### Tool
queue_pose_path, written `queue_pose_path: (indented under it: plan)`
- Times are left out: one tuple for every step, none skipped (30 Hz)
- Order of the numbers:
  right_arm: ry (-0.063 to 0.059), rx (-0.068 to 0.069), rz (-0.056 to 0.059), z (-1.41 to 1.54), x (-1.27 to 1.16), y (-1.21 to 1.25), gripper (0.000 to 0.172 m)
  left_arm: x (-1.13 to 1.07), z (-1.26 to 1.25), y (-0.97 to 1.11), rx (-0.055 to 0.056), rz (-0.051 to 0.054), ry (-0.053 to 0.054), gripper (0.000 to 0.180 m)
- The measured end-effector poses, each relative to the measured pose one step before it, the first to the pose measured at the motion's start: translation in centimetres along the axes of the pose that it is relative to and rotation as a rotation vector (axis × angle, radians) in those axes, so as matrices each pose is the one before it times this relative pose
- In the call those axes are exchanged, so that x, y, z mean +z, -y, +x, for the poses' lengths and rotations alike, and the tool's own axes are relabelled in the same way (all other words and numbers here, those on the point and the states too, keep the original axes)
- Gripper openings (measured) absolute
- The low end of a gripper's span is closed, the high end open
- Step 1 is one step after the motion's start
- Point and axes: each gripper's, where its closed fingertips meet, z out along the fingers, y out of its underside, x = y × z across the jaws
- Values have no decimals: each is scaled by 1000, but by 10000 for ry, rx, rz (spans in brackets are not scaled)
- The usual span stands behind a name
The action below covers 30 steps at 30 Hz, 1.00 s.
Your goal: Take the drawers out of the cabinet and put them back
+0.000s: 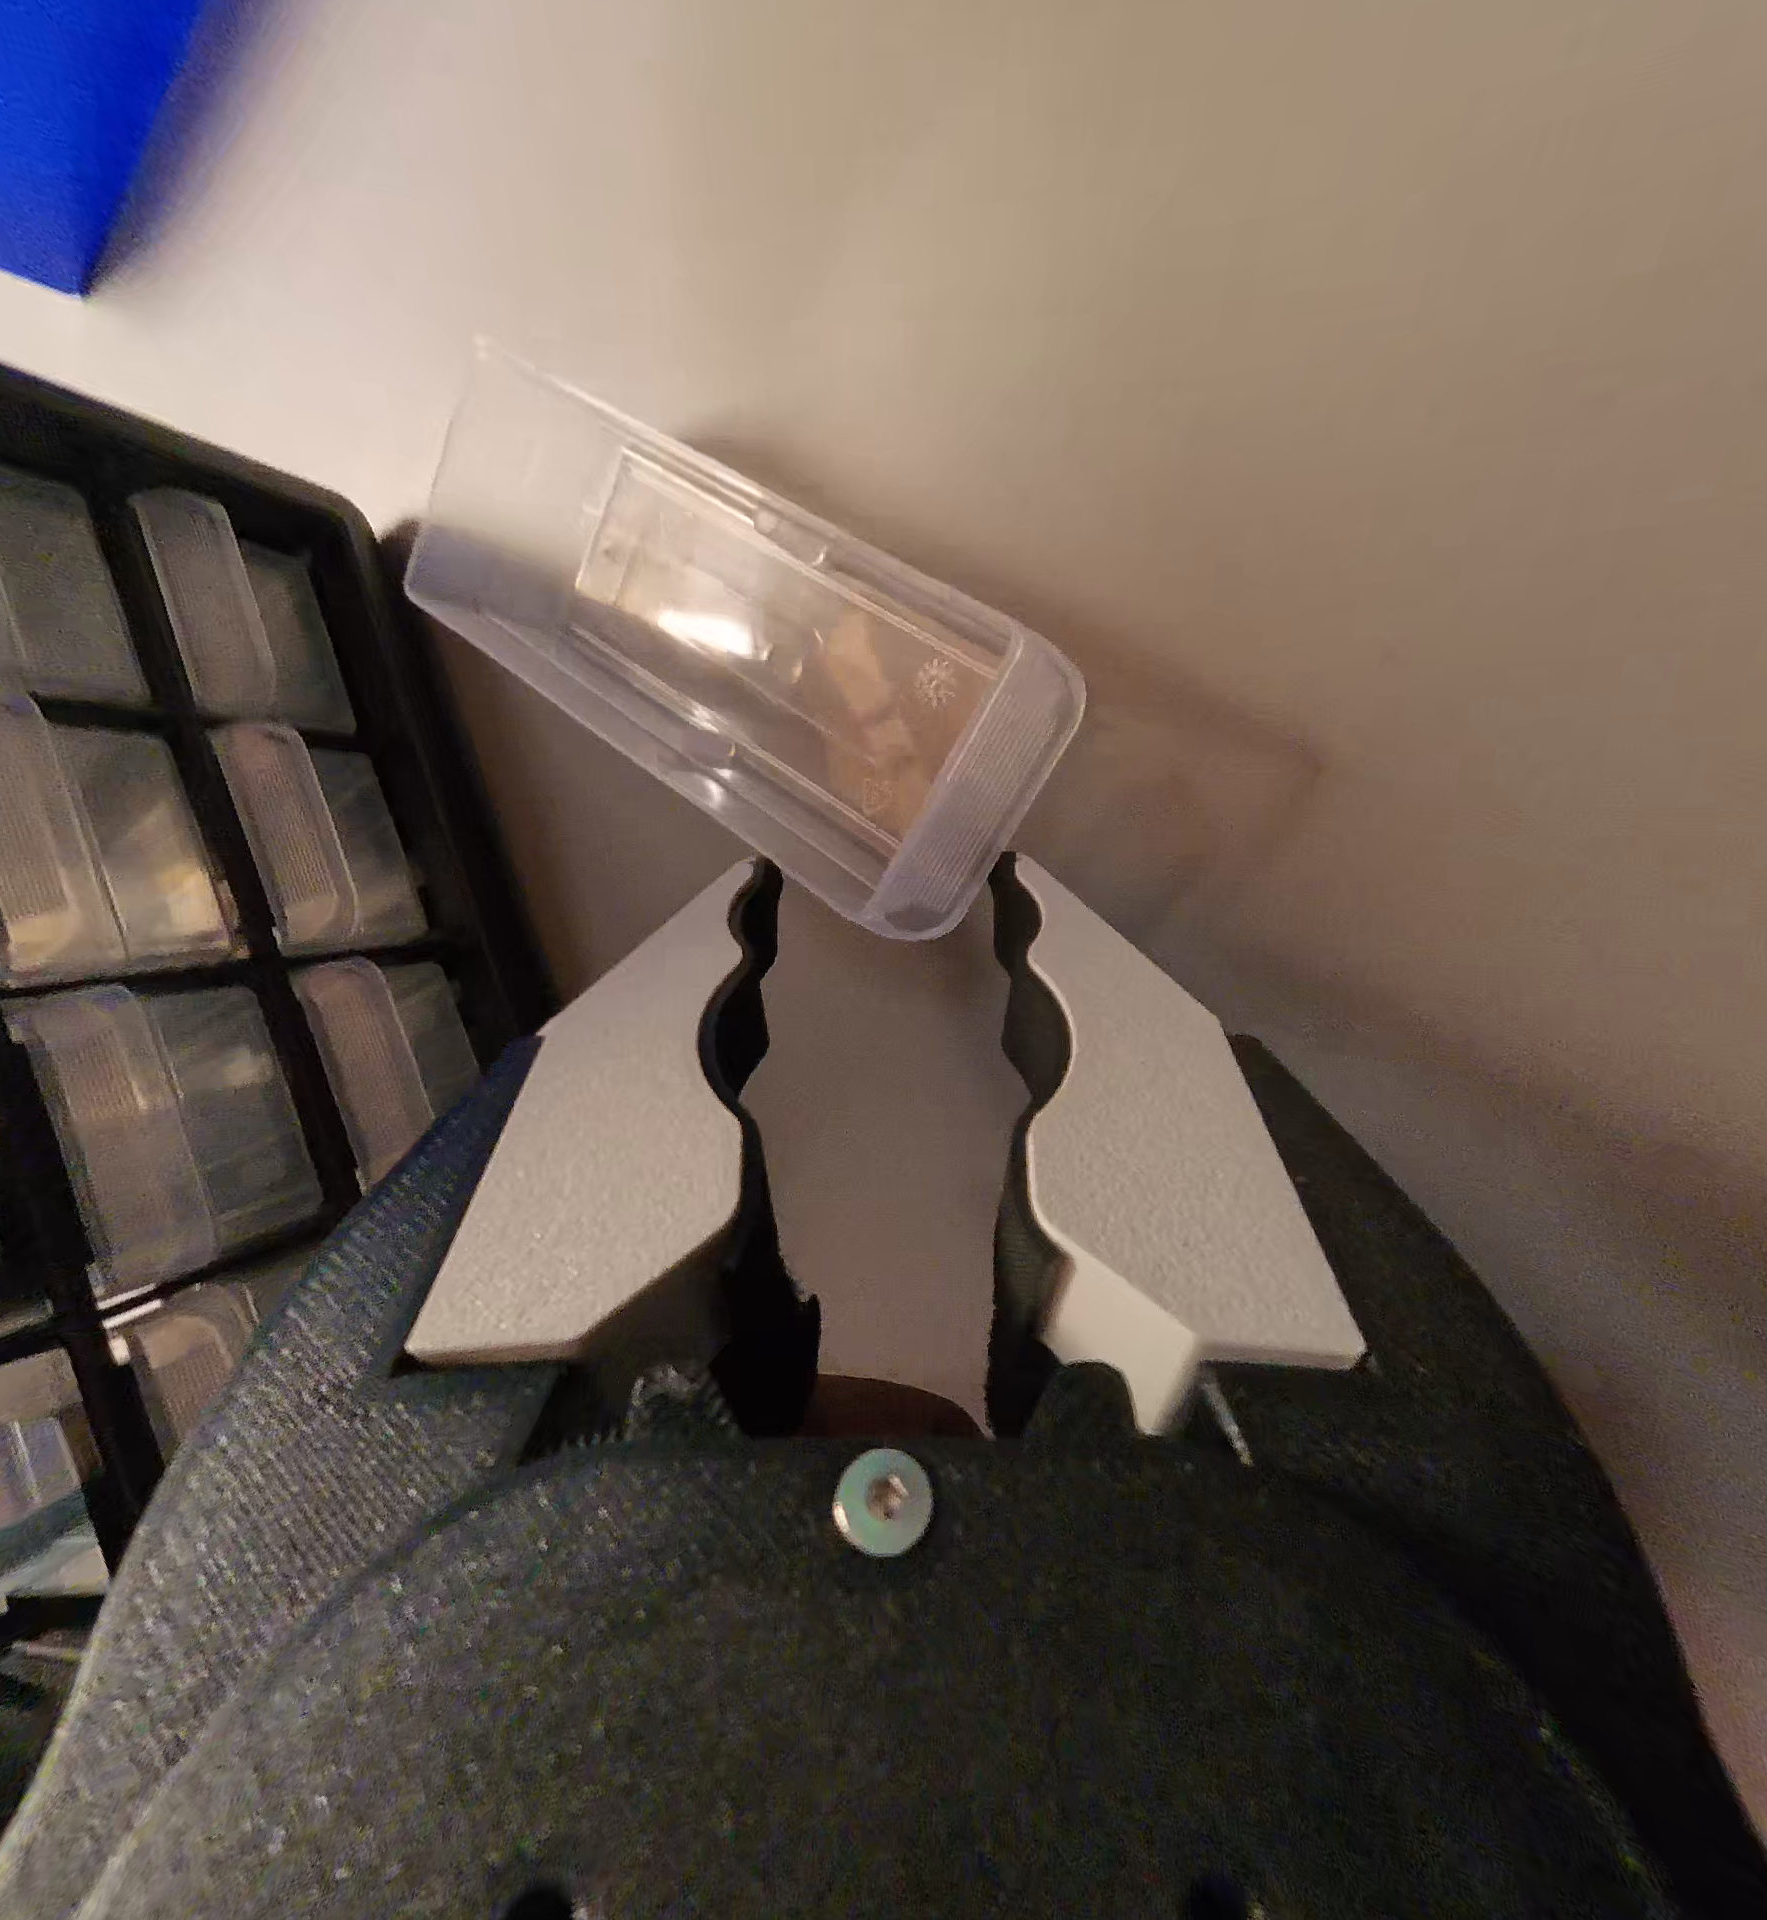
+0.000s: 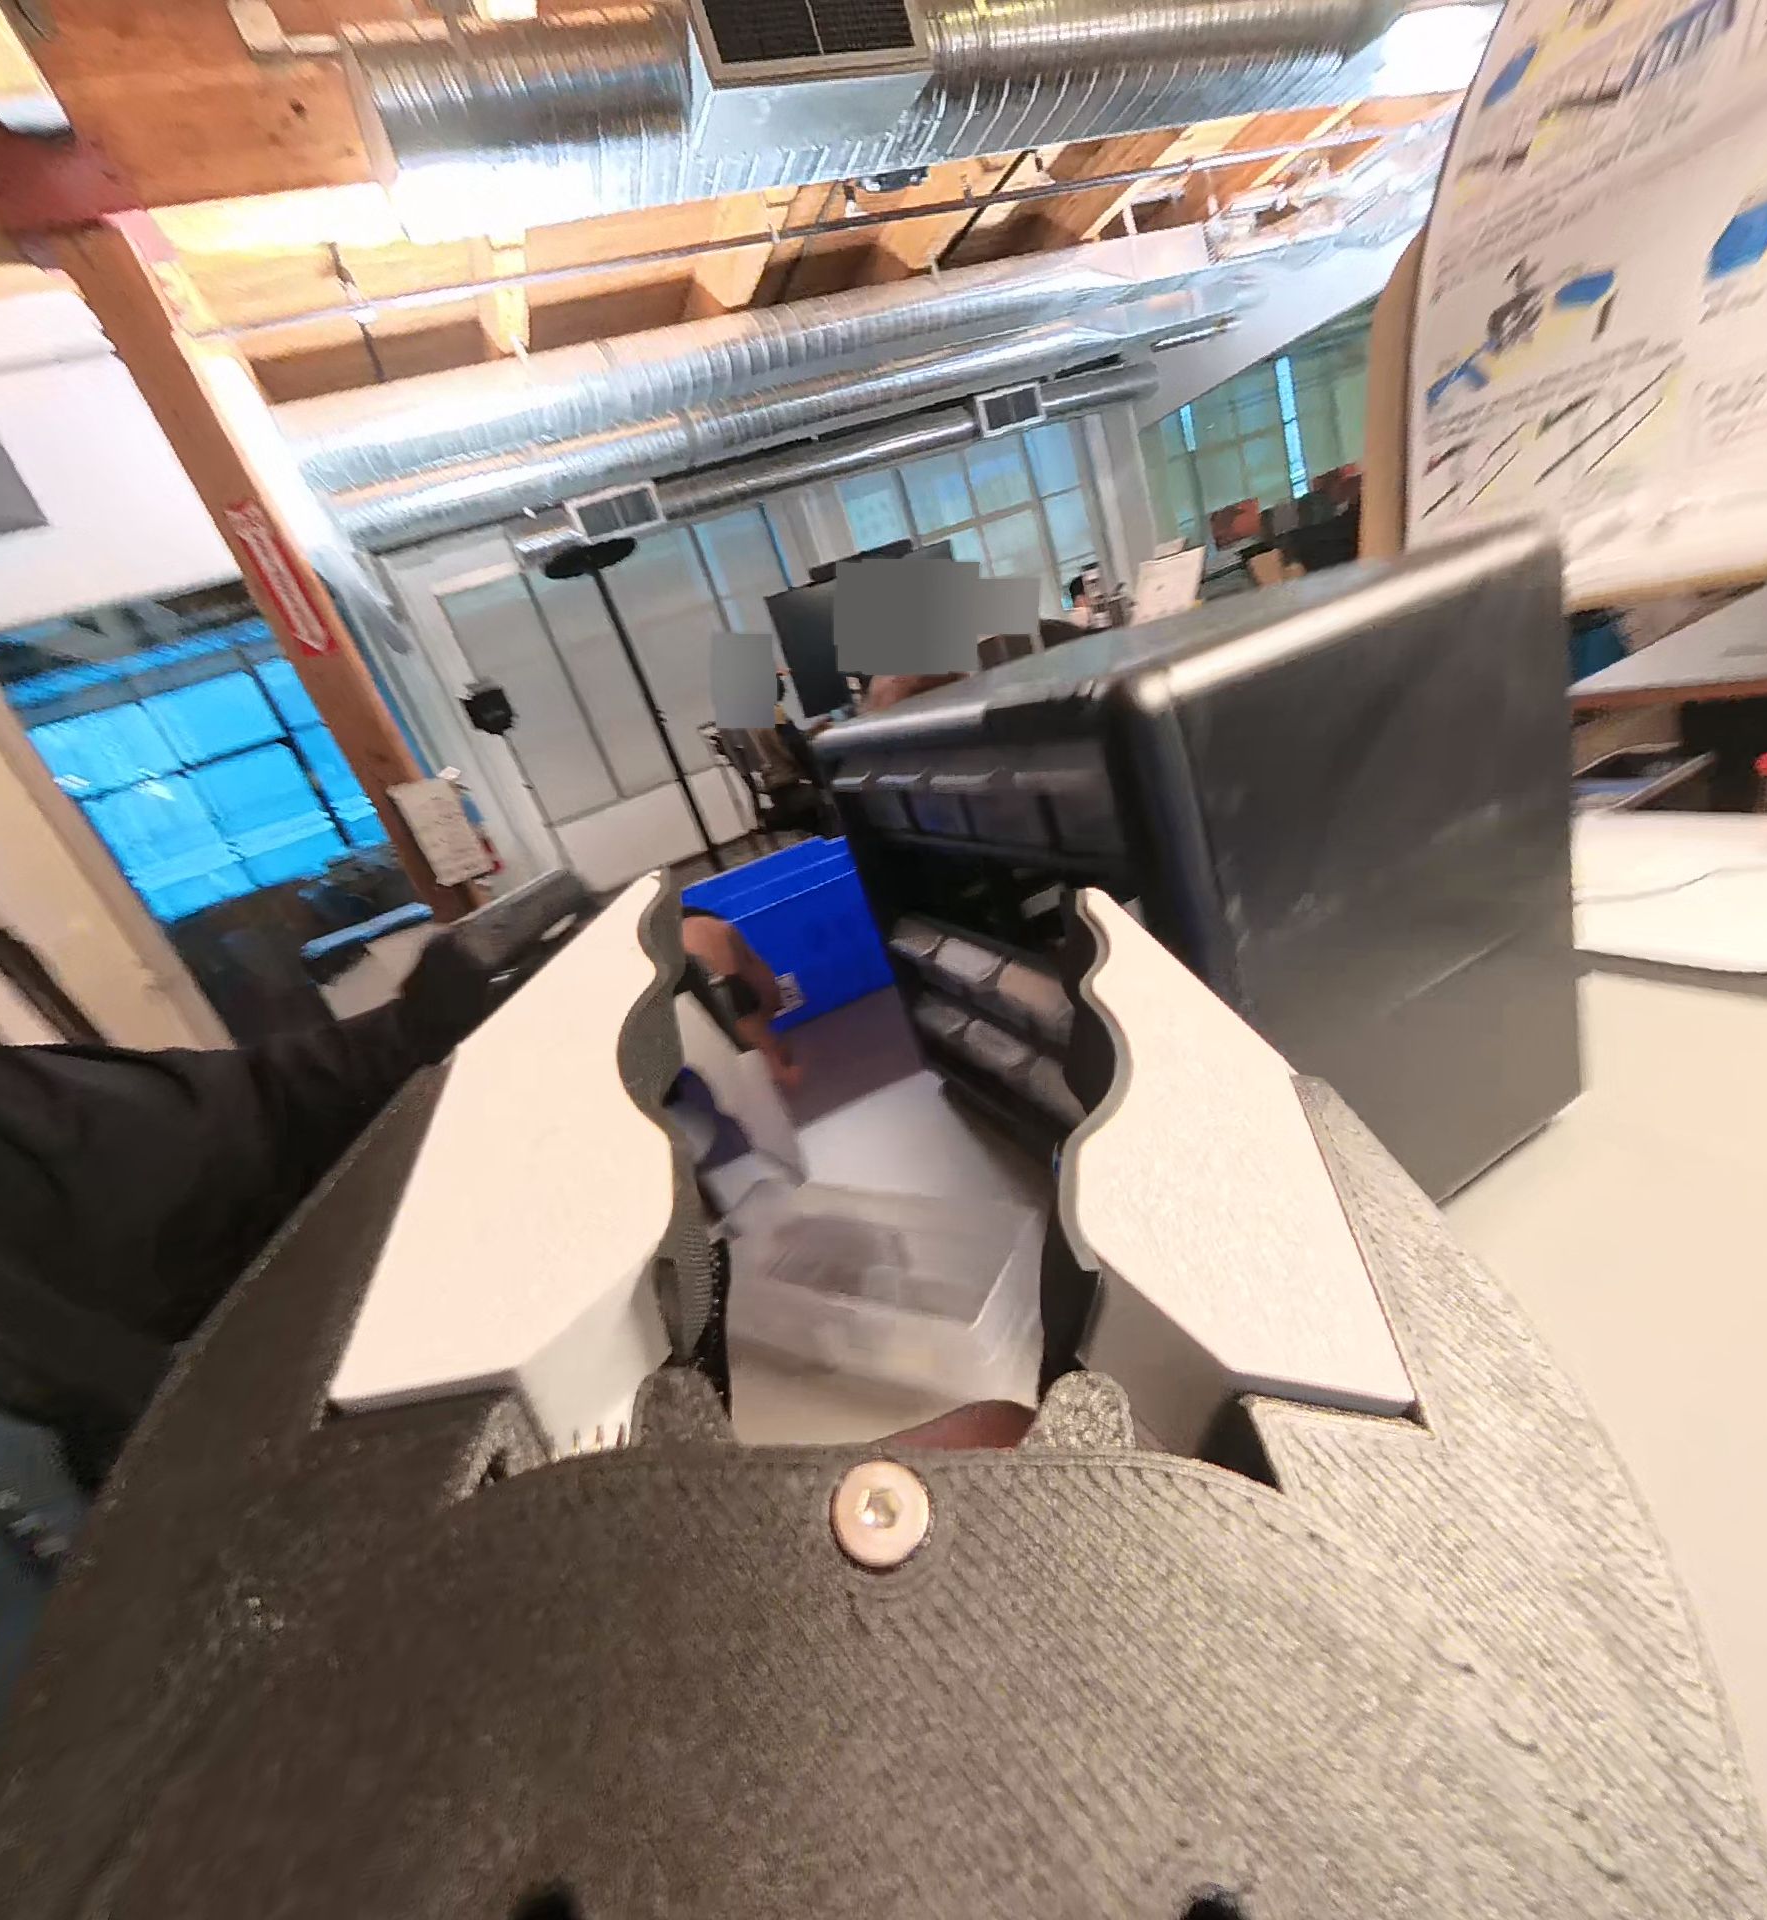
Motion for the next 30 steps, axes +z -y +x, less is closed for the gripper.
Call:
queue_pose_path:
  plan:
    - [-147, -265, -19, 242, 298, 427, 75, -40, 11, 540, 6, 203, 19, 43]
    - [-128, -235, -16, 234, 330, 426, 75, -100, -35, 602, -37, 237, 13, 43]
    - [-105, -174, -20, 229, 361, 412, 75, -140, -44, 570, -47, 216, -6, 43]
    - [-102, -134, -19, 241, 390, 398, 75, -101, -5, 462, -31, 149, -42, 43]
    - [-82, -128, -23, 218, 404, 380, 75, -21, 80, 321, -29, 70, -100, 44]
    - [-67, -136, -15, 200, 424, 346, 75, 103, 150, 146, -47, -14, -162, 45]
    - [-103, -134, -24, 289, 426, 311, 75, 260, 174, -23, -30, -88, -168, 46]
    - [-191, -103, -41, 466, 444, 256, 75, 349, 72, -119, 24, -110, -100, 48]
    - [-257, -61, -6, 599, 429, 267, 75, 314, 11, -67, 47, -43, -38, 48]
    - [-225, 5, 34, 569, 400, 305, 75, 176, -21, 85, -2, 63, -2, 49]
    - [-136, 65, 61, 429, 353, 342, 75, -20, -53, 228, -58, 152, 24, 51]
    - [-64, 106, 67, 294, 299, 331, 75, -180, -56, 372, -66, 236, 41, 50]
    - [-52, 79, 65, 245, 246, 339, 75, -291, -14, 523, -58, 304, 41, 49]
    - [-56, 6, 74, 231, 213, 365, 76, -290, 96, 638, -44, 323, -7, 49]
    - [-69, -42, 65, 247, 204, 364, 77, -224, 209, 635, -15, 283, -53, 49]
    - [-59, -44, 63, 263, 226, 373, 77, -99, 248, 523, 13, 197, -77, 50]
    - [-12, -6, 65, 202, 238, 370, 78, 60, 237, 337, 33, 91, -79, 50]
    - [37, 22, 73, 151, 270, 362, 78, 237, 191, 88, 45, -28, -68, 50]
    - [41, 31, 71, 143, 279, 305, 78, 397, 182, -205, 65, -166, -74, 50]
    - [40, 18, 63, 159, 302, 235, 78, 517, 175, -405, 84, -253, -77, 50]
    - [34, 22, 51, 162, 300, 150, 78, 535, 122, -422, 82, -249, -46, 47]
    - [35, 34, 58, 170, 288, 93, 78, 517, 56, -352, 73, -202, -6, 44]
    - [25, 48, 26, 180, 283, -7, 78, 466, 5, -255, 67, -152, 29, 41]
    - [46, 55, 15, 148, 274, -66, 78, 406, -36, -169, 55, -99, 66, 37]
    - [76, 52, 17, 91, 265, -65, 78, 330, -12, -86, 35, -39, 46, 34]
    - [73, 36, 3, 92, 271, -61, 78, 264, 74, -17, -12, 23, -13, 22]
    - [60, 9, 5, 95, 258, -43, 78, 181, 33, 73, -51, 92, 1, 20]
    - [26, -13, 15, 143, 236, 18, 78, 31, 4, 220, -24, 197, 21, 18]
    - [-12, -13, 4, 177, 217, 32, 78, -104, -11, 391, -27, 293, 37, 18]
    - [-43, 2, -18, 218, 223, 51, 78, -226, -81, 464, -81, 307, 60, 18]
